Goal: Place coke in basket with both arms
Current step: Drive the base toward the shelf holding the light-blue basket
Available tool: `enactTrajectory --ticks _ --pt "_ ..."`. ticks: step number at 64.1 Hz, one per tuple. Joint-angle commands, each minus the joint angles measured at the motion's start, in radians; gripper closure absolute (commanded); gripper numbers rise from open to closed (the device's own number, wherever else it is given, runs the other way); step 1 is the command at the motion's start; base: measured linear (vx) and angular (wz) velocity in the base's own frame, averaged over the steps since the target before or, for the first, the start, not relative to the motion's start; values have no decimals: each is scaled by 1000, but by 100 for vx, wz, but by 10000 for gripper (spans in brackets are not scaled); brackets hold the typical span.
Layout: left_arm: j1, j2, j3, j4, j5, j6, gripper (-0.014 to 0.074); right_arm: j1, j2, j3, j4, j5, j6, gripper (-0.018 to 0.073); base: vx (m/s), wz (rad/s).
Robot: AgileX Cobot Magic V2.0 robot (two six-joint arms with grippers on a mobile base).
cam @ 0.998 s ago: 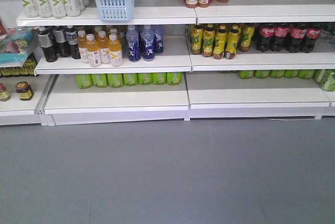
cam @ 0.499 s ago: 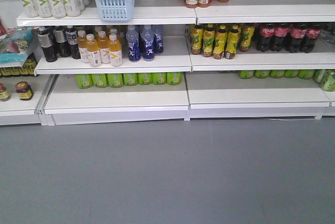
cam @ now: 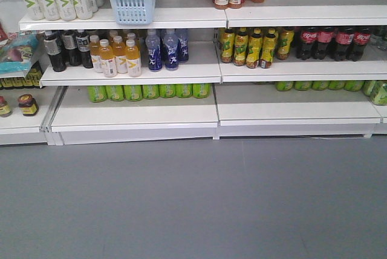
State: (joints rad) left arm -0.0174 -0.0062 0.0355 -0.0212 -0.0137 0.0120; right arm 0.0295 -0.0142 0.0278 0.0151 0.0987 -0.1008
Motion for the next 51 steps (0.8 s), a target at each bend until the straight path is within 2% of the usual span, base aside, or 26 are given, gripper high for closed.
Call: enactTrajectory --ticks 1,51 --pt "-1 -21 -33 -2 -82 -4 603 1 -9 8 -1 -78 -5 569 0 0" --pt "-1 -21 -33 -2 -82 -4 603 1 -9 8 -1 -78 -5 569 2 -2"
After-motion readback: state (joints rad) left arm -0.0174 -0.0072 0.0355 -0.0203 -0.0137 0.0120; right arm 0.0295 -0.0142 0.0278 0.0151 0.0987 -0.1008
